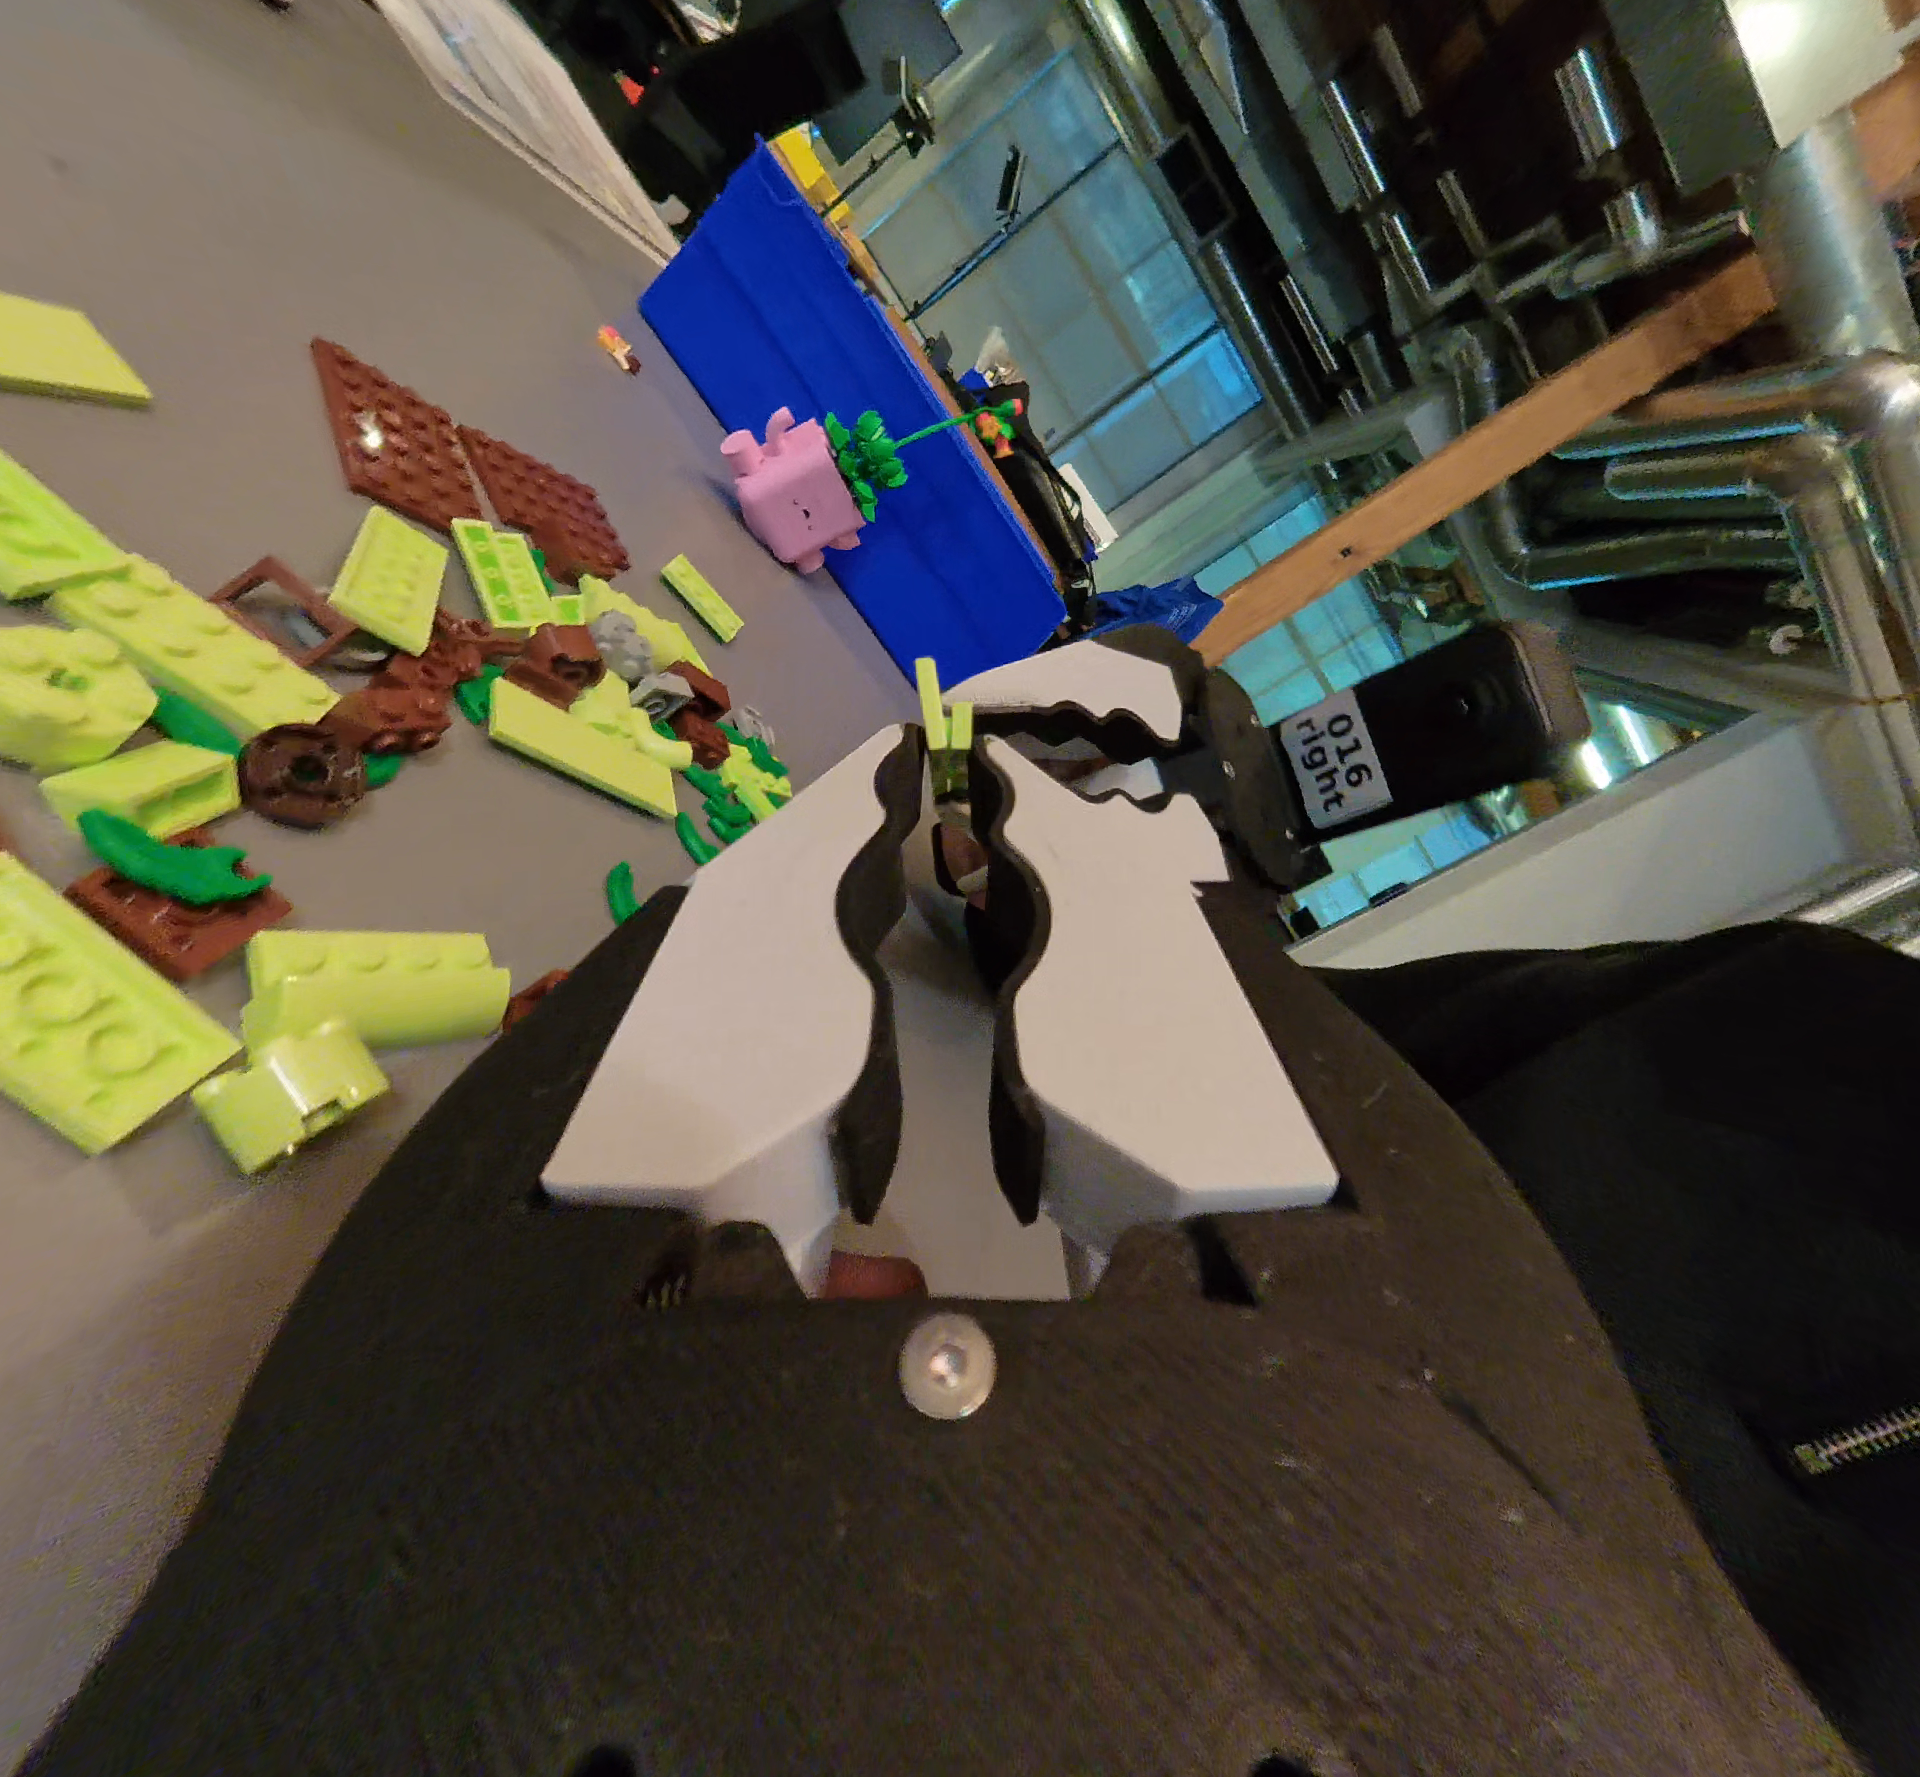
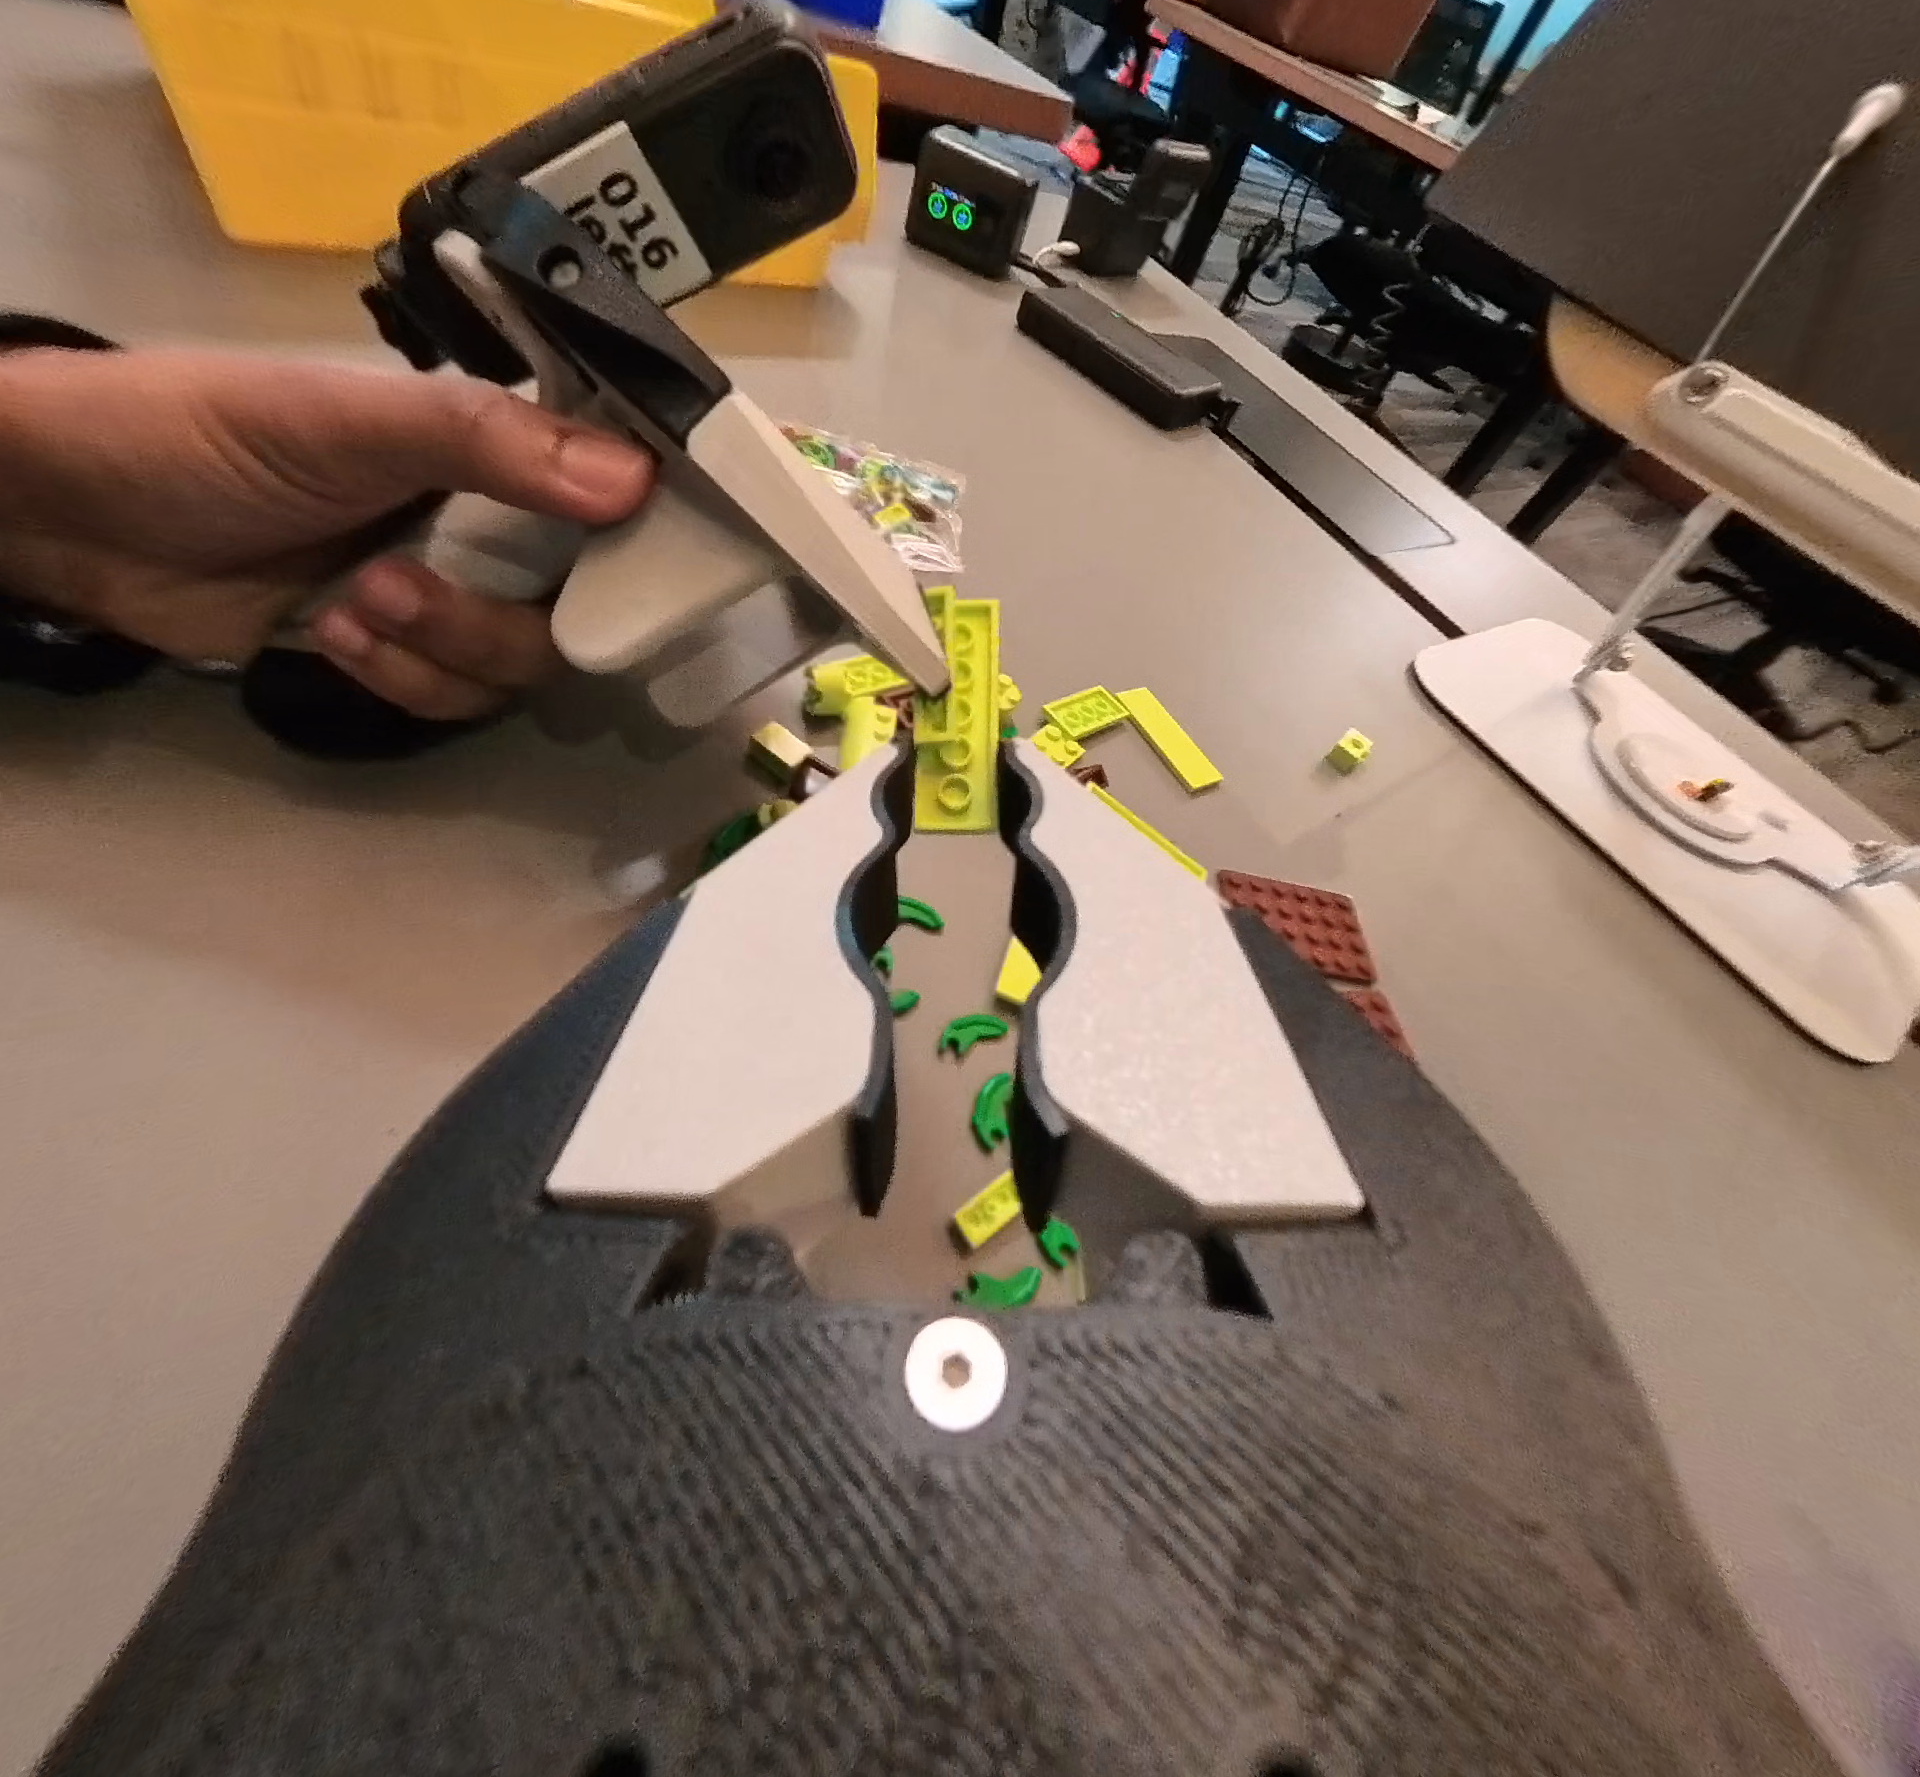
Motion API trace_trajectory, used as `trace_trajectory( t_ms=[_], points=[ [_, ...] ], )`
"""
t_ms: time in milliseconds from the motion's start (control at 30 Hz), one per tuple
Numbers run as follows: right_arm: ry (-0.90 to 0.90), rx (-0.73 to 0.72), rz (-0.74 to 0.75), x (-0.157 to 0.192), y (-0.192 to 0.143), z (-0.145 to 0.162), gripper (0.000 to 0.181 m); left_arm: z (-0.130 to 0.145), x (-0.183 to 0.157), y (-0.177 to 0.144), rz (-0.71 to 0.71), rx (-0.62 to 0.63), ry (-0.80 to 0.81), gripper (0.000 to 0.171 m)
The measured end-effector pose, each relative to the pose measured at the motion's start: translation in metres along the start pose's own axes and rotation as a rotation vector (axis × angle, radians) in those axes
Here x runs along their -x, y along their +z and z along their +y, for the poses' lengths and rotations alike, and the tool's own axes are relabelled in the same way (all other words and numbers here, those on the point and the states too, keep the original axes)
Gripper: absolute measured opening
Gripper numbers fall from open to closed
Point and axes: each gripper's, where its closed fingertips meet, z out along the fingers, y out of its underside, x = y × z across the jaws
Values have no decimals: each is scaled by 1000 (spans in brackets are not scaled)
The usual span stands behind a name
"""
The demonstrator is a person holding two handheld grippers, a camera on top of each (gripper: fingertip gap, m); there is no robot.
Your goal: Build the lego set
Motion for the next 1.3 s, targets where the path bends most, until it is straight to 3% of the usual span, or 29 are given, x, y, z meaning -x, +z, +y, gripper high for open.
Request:
trace_trajectory(
  t_ms=[167,400,567,633,933,1167,1300],
  points=[
    [218,-107,-147,4,-5,-9,28,-11,-20,-7,87,-67,74,5],
    [664,-294,-460,4,-21,-34,26,-11,-38,-15,176,-99,178,4],
    [744,-288,-544,8,-22,-33,11,0,-41,-7,190,-47,204,5],
    [711,-272,-530,9,-21,-30,0,0,-37,-7,159,-48,215,5],
    [479,-163,-260,-12,-13,-9,1,-11,-8,-14,-12,-98,190,11],
    [-107,34,70,-27,-12,17,1,-11,-9,-16,-10,-98,194,25],
    [-275,91,203,-46,-24,27,0,-8,-10,-15,-18,-89,220,27]
  ],
)
